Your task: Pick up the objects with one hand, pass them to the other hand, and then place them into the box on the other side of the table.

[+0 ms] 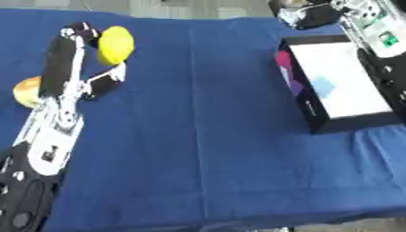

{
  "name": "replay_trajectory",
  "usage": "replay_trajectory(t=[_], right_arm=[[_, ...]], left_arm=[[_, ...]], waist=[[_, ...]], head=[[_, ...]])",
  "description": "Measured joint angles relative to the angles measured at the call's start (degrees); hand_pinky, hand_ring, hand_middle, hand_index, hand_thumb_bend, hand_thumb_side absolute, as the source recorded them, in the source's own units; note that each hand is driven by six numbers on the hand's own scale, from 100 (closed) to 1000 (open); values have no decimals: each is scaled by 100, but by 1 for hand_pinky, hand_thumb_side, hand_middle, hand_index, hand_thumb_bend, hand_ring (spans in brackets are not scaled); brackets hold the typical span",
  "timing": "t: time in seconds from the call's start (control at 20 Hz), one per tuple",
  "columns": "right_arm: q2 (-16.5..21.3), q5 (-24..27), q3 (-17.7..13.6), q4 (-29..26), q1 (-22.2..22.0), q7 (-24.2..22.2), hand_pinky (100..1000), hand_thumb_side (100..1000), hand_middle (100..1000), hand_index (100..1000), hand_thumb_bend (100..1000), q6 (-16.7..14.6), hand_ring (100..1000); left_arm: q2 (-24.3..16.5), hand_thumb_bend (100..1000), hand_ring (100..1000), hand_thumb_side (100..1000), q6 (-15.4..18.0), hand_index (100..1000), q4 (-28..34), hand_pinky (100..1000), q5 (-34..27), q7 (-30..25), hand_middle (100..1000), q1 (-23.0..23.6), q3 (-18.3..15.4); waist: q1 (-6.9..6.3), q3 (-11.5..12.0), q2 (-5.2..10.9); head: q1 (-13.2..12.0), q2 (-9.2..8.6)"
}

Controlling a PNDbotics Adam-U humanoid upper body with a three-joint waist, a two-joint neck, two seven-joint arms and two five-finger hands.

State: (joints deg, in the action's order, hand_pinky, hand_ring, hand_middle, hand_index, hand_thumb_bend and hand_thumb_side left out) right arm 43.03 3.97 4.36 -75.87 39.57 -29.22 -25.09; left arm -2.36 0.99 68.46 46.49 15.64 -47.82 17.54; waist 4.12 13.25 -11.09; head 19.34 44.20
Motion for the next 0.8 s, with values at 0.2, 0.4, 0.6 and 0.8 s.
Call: replay_trajectory(t=[0.2,0.4,0.6,0.8], right_arm=[[-85,-120,98,39,58,-127,878,219,1000,1000,100,-64,1000],[-191,-212,181,83,142,-275,878,214,1000,1000,100,-107,1000],[-304,-297,292,121,235,-432,878,206,1000,1000,100,-156,1000],[-399,-356,402,146,338,-562,878,205,1000,1000,100,-218,1000]], left_arm=[[120,100,556,100,53,499,-80,715,78,30,529,-5,28],[227,100,554,100,109,498,-146,715,132,63,527,-10,34],[332,100,554,100,166,498,-170,716,166,113,527,-11,51],[426,100,554,100,215,498,-170,716,226,165,527,-11,77]], waist=[[22,-2,0],[38,13,0],[80,28,0],[124,58,0]], head=[[81,0],[122,0],[146,0],[168,0]])
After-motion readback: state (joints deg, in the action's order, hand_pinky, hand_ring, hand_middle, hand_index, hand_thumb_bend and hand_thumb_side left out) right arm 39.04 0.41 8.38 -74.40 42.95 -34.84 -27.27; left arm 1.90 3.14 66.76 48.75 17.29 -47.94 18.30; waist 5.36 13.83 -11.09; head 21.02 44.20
